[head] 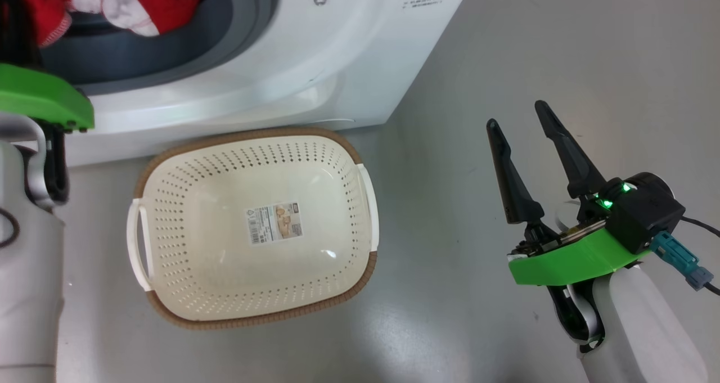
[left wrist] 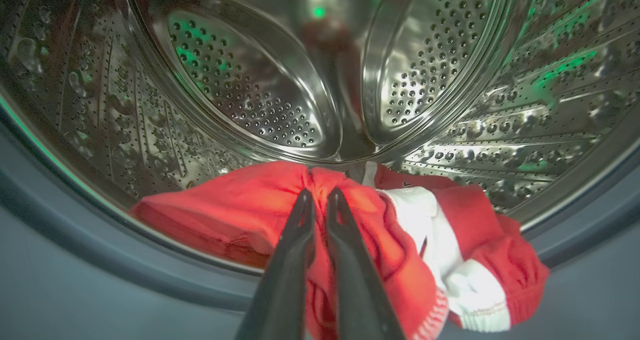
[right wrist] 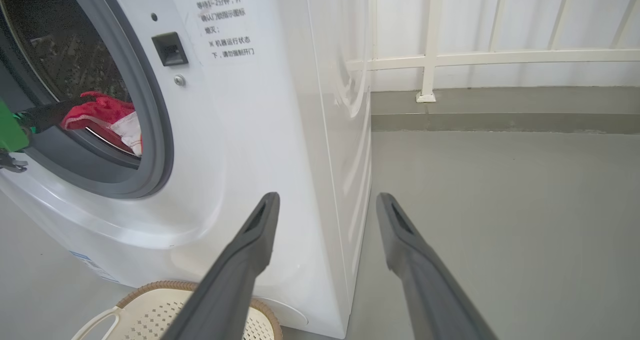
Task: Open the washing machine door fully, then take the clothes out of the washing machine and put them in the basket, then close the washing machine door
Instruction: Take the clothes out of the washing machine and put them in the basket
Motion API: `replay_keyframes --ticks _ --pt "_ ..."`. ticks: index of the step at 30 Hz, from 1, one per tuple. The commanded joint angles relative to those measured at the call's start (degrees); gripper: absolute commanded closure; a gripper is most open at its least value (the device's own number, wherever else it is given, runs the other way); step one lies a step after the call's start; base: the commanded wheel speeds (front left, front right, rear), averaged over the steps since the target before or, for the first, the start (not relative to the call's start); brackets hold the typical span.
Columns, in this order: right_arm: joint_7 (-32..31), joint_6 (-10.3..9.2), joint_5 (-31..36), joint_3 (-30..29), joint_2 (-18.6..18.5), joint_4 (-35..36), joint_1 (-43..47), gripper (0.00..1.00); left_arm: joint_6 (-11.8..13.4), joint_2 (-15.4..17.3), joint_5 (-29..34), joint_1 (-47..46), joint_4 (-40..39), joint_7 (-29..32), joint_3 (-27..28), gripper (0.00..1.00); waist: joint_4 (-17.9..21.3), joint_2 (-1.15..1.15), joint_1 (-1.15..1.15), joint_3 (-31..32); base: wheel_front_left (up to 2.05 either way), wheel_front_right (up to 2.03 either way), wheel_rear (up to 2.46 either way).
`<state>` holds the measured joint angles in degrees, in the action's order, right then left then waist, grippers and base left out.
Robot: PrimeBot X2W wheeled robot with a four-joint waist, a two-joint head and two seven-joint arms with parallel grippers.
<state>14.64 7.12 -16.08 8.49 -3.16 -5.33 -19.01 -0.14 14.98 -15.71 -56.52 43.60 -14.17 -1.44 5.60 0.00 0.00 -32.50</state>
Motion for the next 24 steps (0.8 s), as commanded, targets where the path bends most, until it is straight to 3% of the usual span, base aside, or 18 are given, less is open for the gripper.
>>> replay_keyframes --ticks 1,10,24 --pt "0.36 0.36 0.49 1.16 0.28 1.15 0.96 0.0 -0.51 2.42 -0.45 1.86 -2.93 -0.69 1.83 1.0 -0.65 0.0 0.0 1.09 0.0 0.0 0.0" --pt "0.36 0.36 0.9 1.02 0.28 0.55 2.51 0.0 -0.19 0.4 1.24 12.0 -18.17 -0.82 5.41 1.0 -1.74 0.0 0.0 5.32 0.0 0.0 0.0" --pt "0.36 0.36 1.11 1.0 0.28 -0.49 5.69 0.0 -1.5 -3.52 2.9 23.78 -31.06 -0.83 7.78 1.0 -3.03 0.0 0.0 12.62 0.0 0.0 0.0"
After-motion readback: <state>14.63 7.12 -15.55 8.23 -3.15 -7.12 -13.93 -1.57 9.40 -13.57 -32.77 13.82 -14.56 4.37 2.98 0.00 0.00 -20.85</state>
